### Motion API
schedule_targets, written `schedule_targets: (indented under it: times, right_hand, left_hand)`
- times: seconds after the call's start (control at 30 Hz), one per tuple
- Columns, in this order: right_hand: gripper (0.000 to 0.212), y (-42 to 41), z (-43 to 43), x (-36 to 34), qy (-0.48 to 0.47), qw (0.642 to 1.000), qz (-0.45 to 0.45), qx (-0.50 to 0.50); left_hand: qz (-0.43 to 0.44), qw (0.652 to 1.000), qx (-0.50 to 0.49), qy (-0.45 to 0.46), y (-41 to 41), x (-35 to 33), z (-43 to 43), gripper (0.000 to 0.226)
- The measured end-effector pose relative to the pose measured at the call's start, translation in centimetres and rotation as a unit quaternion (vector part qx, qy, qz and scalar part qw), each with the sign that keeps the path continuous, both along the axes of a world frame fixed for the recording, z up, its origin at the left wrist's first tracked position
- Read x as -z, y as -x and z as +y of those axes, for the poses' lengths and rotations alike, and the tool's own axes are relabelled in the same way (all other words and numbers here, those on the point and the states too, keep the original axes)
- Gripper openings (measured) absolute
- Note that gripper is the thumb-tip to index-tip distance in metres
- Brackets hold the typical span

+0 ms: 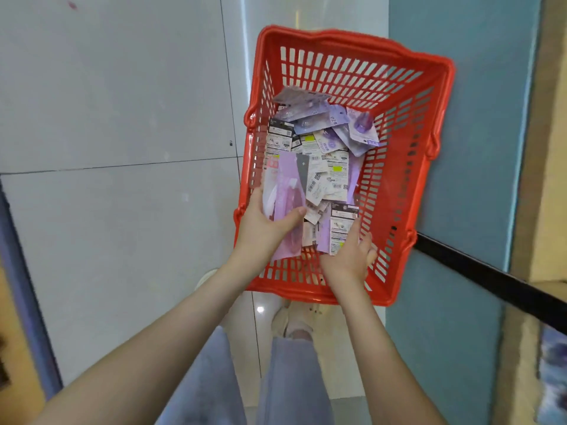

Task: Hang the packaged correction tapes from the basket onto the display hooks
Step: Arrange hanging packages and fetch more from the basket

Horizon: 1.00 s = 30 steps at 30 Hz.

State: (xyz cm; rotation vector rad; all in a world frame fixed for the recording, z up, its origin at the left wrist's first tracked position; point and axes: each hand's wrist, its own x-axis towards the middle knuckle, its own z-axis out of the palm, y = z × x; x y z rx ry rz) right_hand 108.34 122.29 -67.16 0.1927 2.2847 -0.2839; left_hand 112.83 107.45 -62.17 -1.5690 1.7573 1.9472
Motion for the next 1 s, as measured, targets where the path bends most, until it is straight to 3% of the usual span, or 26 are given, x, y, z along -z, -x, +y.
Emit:
schedule_targets:
  times: [0.07,0.13,0.27,0.33,0.47,0.63,0.8,0.9,1.0]
  right_hand:
    - [0.085,0.7,-0.1,-6.0,0.05,0.997,0.044,0.03]
    - [0.08,1.7,-0.8,-12.9,0.162,0.979,0.058,0.111]
    - [0.062,3.4,-2.1,-28.3,0.398,0.851,0.041,0.341]
    - [0.056,3.4,-2.3,-35.9,0.454,0.804,0.06,0.381]
    - [0.056,1.8,-1.6,-49.2,0.526,0.755,0.123,0.372]
    - [0.064,-1.6,0.8,-60.4,0.508,0.783,0.219,0.285]
    - [0.048,-5.6,5.4,-70.0,0.522,0.762,0.292,0.249]
    - [0.054,-9.2,9.5,-74.9,0.458,0.768,0.401,0.198]
    - [0.037,-14.0,15.2,-79.0,0.406,0.742,0.498,0.189]
  left_hand:
    - [0.01,1.0,0.014,-0.002,0.9,-4.3,-0.6,0.069]
    - [0.027,0.999,0.043,-0.004,2.0,-9.6,-1.5,0.069]
    - [0.089,0.989,0.119,-0.011,3.5,-22.4,-3.2,0.051]
    - [0.123,0.98,0.153,-0.012,3.8,-29.3,-3.8,0.042]
    - [0.195,0.964,0.18,-0.027,3.9,-42.6,-3.2,0.036]
    - [0.267,0.93,0.243,-0.069,2.9,-54.8,0.2,0.043]
    - [0.322,0.904,0.271,-0.08,0.8,-64.0,6.3,0.037]
    - [0.365,0.868,0.324,-0.093,-1.6,-69.0,10.8,0.054]
    - [0.396,0.832,0.376,-0.094,-5.1,-73.8,16.1,0.038]
